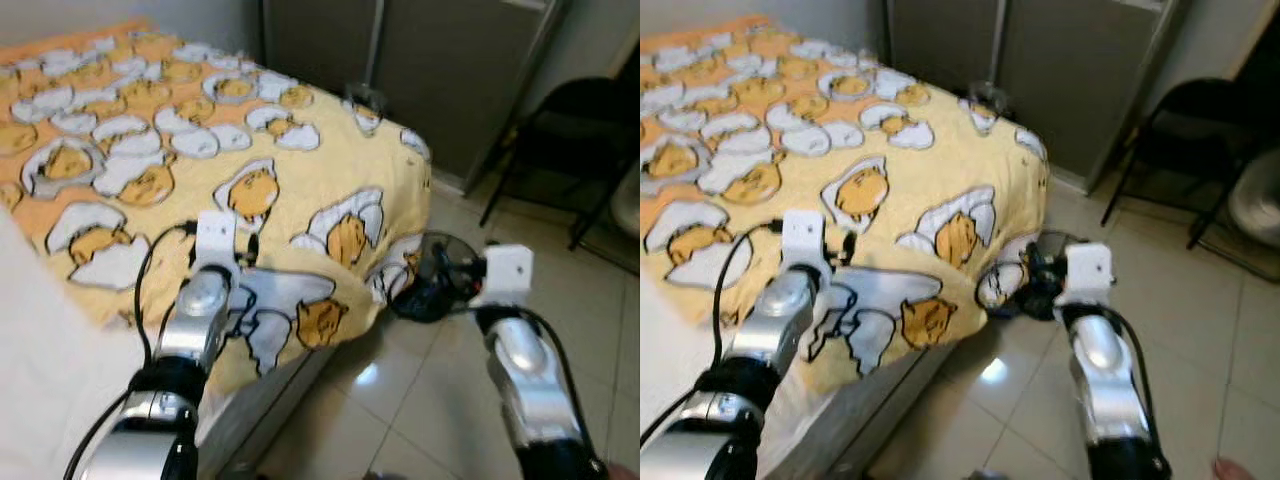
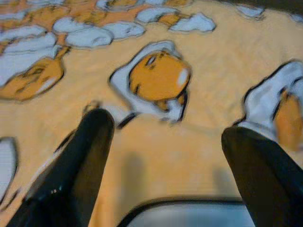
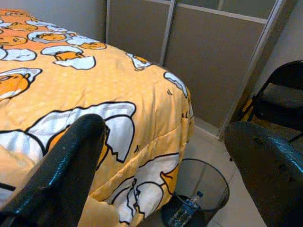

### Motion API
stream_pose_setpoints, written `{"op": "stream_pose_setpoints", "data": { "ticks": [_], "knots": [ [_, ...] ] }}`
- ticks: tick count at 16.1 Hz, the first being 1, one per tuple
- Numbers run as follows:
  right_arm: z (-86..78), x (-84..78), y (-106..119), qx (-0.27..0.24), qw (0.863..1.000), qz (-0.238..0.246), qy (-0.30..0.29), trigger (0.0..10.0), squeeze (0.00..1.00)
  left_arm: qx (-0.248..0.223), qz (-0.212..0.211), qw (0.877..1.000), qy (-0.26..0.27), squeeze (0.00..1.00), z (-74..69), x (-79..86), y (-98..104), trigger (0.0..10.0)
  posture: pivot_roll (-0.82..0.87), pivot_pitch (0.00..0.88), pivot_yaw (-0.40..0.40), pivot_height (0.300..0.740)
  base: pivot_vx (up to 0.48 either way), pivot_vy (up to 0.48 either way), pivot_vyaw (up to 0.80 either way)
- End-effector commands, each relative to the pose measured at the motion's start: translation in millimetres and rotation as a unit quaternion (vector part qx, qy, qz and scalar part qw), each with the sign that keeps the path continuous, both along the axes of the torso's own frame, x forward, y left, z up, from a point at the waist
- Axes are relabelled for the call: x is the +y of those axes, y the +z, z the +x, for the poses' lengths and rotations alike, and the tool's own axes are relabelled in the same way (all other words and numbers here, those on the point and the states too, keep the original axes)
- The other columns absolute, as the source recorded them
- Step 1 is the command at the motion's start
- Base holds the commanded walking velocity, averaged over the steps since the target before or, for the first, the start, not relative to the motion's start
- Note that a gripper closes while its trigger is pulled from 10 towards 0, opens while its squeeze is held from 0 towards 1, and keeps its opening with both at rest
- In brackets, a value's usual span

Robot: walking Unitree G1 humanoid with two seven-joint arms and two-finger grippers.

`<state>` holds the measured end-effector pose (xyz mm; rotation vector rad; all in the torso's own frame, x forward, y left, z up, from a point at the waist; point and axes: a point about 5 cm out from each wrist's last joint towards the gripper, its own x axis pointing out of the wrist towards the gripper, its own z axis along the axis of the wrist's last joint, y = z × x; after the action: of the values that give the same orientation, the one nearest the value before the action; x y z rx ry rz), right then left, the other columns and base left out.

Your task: Clean up the room

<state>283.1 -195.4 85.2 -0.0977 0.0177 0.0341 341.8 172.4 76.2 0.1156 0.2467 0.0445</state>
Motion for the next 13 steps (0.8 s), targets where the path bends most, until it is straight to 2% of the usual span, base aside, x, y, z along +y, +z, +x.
{"op": "stream_pose_setpoints", "data": {
  "ticks": [1, 3, 4, 5, 6, 10, 13],
  "knots": [
    [-6.1, -6.2, 4.5, 0.000, 1.000, -0.009, 0.002, 10.0, 0.03, 0.011, 0.019, 0.999, 0.031, 0.00, -0.3, 12.5, -1.2, 10.0, -0.19, 0.050, -0.059, 0.736, 0.000, 0.000, 0.00],
    [-21.1, -12.9, 0.1, 0.018, 1.000, -0.014, -0.002, 10.0, 0.03, 0.042, 0.015, 0.997, 0.064, 0.00, -21.8, 35.4, -20.3, 10.0, -0.19, 0.089, -0.068, 0.736, 0.000, 0.000, 0.00],
    [-24.3, -13.8, -1.3, 0.023, 1.000, -0.015, -0.001, 10.0, 0.03, 0.046, 0.015, 0.997, 0.063, 0.00, -29.0, 38.6, -24.7, 10.0, -0.18, 0.107, -0.073, 0.736, 0.000, 0.000, 0.00],
    [-31.0, -14.6, -5.3, 0.036, 0.999, -0.017, 0.003, 10.0, 0.03, 0.063, 0.005, 0.997, 0.041, 0.00, -52.4, 39.6, -38.0, 10.0, -0.16, 0.115, -0.078, 0.736, 0.000, 0.000, 0.00],
    [-30.8, -17.3, -4.5, 0.039, 0.999, -0.015, -0.002, 10.0, 0.03, 0.071, 0.002, 0.997, 0.040, 0.00, -64.5, 37.5, -44.0, 10.0, -0.15, 0.116, -0.089, 0.736, 0.000, 0.000, 0.00],
    [-28.1, -22.4, 0.6, 0.049, 0.998, -0.027, 0.012, 10.0, 0.03, 0.078, -0.026, 0.995, 0.053, 0.00, -85.6, 26.9, -49.8, 10.0, -0.13, 0.121, -0.133, 0.736, 0.000, 0.000, 0.00],
    [-25.0, -20.4, 0.0, 0.056, 0.998, -0.028, 0.018, 10.0, 0.03, 0.084, -0.039, 0.993, 0.067, 0.00, -94.2, 29.2, -48.4, 10.0, -0.13, 0.120, -0.142, 0.736, 0.000, 0.000, 0.00]
  ]
}}
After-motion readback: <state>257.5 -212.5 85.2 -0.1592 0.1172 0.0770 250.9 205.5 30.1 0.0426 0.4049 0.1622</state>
